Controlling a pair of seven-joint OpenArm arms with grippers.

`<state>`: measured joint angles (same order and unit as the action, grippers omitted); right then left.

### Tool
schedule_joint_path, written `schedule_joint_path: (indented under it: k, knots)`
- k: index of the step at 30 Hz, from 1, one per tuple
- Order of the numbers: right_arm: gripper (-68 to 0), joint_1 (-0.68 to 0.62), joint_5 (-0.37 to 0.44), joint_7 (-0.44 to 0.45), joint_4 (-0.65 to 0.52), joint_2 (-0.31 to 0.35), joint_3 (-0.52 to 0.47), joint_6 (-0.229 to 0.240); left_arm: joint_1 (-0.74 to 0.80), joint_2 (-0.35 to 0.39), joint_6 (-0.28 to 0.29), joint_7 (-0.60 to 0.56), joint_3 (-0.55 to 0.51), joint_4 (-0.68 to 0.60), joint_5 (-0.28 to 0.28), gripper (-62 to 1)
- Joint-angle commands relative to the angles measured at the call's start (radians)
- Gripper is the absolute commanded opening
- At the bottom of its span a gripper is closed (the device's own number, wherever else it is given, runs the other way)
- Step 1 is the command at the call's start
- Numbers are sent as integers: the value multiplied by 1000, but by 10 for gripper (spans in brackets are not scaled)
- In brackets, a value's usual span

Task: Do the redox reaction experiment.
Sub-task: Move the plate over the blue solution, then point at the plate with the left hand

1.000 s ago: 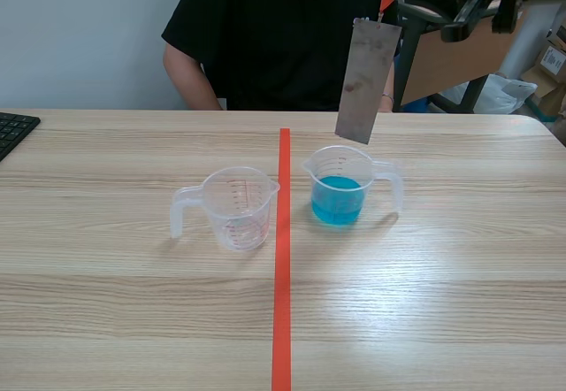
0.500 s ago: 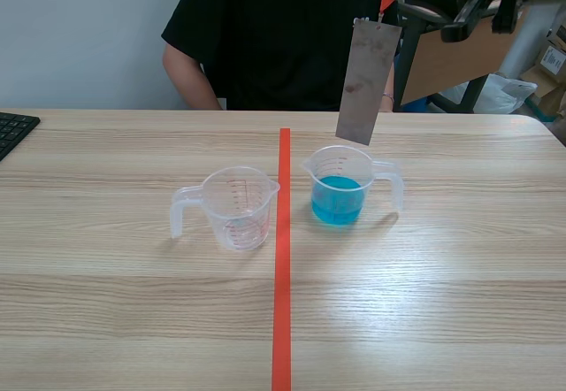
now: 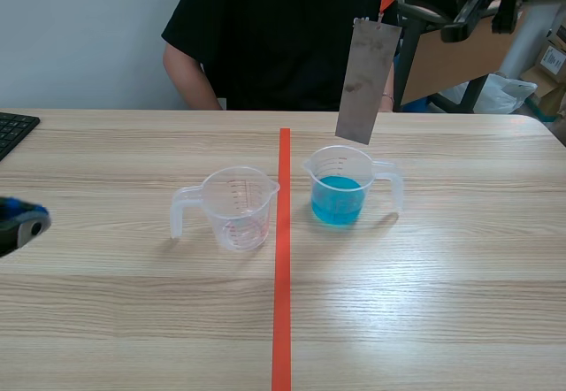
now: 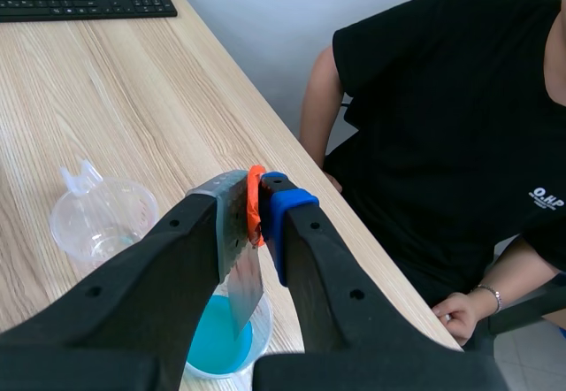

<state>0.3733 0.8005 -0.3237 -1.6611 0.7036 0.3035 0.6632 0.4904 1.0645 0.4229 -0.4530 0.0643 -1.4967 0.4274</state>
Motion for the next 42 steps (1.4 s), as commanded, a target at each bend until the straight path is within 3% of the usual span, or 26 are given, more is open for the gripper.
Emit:
schedule_joint_path:
  k: [1,4,11,23,27,33,42]
  knots:
    - [-660,28,8,13,-6,2,-4,-4,-71,-5,15,-2,39,-23,-3,-569]
    - [-660,28,8,13,-6,2,-4,-4,-213,-32,15,47,143,-38,-17,-569]
    - [-660,28,8,13,-6,2,-4,-4,-489,-177,13,192,349,-38,-132,-569]
    - [-660,28,8,12,-6,2,-4,-4,-739,-465,2,420,504,23,-200,-569]
    - [-660,28,8,12,-6,2,-4,-4,-808,-549,-39,421,535,128,-237,-569]
    - [-660,28,8,12,-6,2,-4,-4,-906,-688,-37,402,542,317,-338,-569]
    - [-660,28,8,13,-6,2,-4,-4,-1045,-773,-39,350,697,451,-342,-569]
